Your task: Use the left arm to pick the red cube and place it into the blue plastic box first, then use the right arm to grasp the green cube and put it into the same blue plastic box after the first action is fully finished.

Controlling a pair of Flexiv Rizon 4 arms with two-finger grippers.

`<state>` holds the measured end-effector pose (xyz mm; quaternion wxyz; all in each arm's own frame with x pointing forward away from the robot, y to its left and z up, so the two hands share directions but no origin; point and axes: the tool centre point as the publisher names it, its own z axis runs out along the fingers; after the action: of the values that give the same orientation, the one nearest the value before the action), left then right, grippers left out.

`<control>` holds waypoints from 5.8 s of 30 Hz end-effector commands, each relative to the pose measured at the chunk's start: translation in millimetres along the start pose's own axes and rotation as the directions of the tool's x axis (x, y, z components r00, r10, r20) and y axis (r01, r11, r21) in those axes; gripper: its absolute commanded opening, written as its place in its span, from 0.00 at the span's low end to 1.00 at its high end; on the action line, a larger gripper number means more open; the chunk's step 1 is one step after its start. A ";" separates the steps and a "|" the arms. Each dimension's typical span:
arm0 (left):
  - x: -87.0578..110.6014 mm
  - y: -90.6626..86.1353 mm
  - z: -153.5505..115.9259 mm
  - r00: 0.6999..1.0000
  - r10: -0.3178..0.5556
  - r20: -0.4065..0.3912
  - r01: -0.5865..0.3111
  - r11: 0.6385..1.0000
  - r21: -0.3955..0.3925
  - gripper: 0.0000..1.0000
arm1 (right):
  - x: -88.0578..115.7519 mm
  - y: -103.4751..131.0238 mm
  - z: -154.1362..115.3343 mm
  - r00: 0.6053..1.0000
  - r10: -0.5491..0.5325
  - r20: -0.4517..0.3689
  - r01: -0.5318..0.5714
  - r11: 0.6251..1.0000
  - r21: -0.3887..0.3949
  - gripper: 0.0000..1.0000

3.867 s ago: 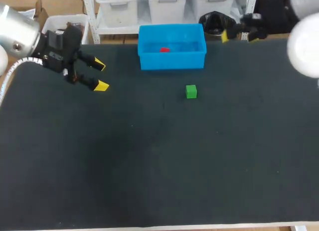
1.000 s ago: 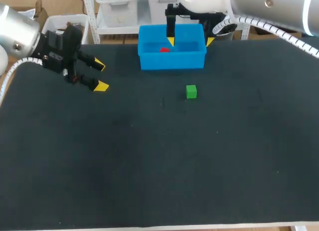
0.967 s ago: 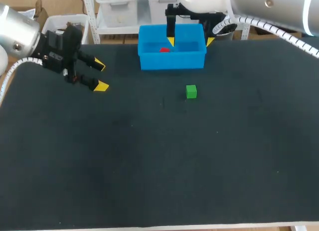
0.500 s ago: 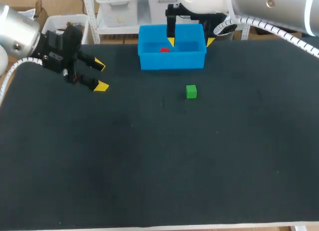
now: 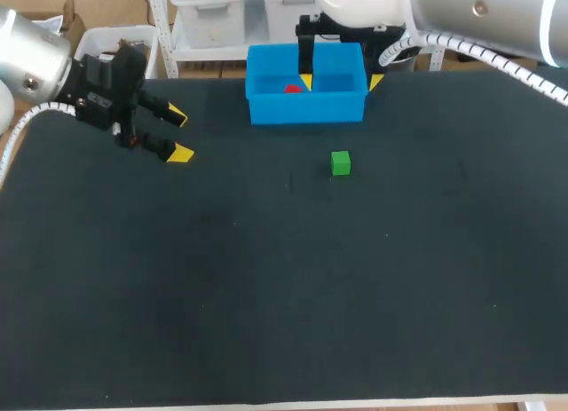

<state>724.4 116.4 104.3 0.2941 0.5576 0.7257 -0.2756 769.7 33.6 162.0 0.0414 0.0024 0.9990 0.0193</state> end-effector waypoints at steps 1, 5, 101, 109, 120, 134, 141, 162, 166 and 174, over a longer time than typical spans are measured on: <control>1.4 -0.2 0.2 1.000 0.003 0.005 -0.003 1.000 -0.001 1.00 | -2.2 2.8 6.8 1.000 0.003 -0.016 -0.003 1.000 0.010 1.00; 1.4 -0.2 0.2 1.000 0.003 0.005 -0.003 1.000 -0.001 1.00 | -1.7 4.2 12.6 0.999 0.004 -0.034 -0.003 0.999 0.035 1.00; 1.4 -0.2 0.2 1.000 0.003 0.005 -0.003 1.000 -0.001 1.00 | 4.9 -19.4 163.2 1.000 -0.023 0.004 0.022 0.995 0.100 1.00; 1.4 -0.2 0.2 1.000 0.003 0.005 -0.003 1.000 -0.001 1.00 | 5.7 -17.0 167.5 1.000 -0.020 -0.006 0.020 0.995 0.102 1.00; 1.4 -0.2 0.2 1.000 0.003 0.005 -0.003 1.000 -0.001 1.00 | 10.7 -18.0 177.5 1.000 -0.014 -0.025 0.016 0.996 0.090 0.47; 1.4 -0.2 0.2 1.000 0.003 0.005 -0.003 1.000 -0.001 1.00 | 16.6 -19.5 180.2 0.999 -0.010 -0.043 0.014 0.996 0.090 0.00; 1.4 -0.2 0.2 1.000 0.003 0.005 -0.003 1.000 -0.001 1.00 | 18.8 -27.4 160.8 1.000 -0.014 -0.026 0.017 0.995 0.102 0.00; 1.4 -0.2 0.2 1.000 0.003 0.005 -0.003 1.000 -0.001 1.00 | 13.5 -41.8 87.8 0.998 -0.054 0.041 0.050 0.996 0.079 0.00; 1.4 -0.2 0.2 1.000 0.003 0.005 -0.003 1.000 -0.001 1.00 | 7.5 -41.6 74.9 0.995 -0.078 0.066 0.075 0.996 0.048 0.00; 1.4 -0.2 0.2 1.000 0.003 0.005 -0.003 1.000 -0.001 1.00 | -7.9 -44.1 58.0 0.988 -0.124 0.089 0.124 0.992 0.010 0.00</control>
<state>724.4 116.4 104.4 0.2942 0.5575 0.7257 -0.2756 785.0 -5.1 99.9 0.0832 -0.0585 0.9947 0.0122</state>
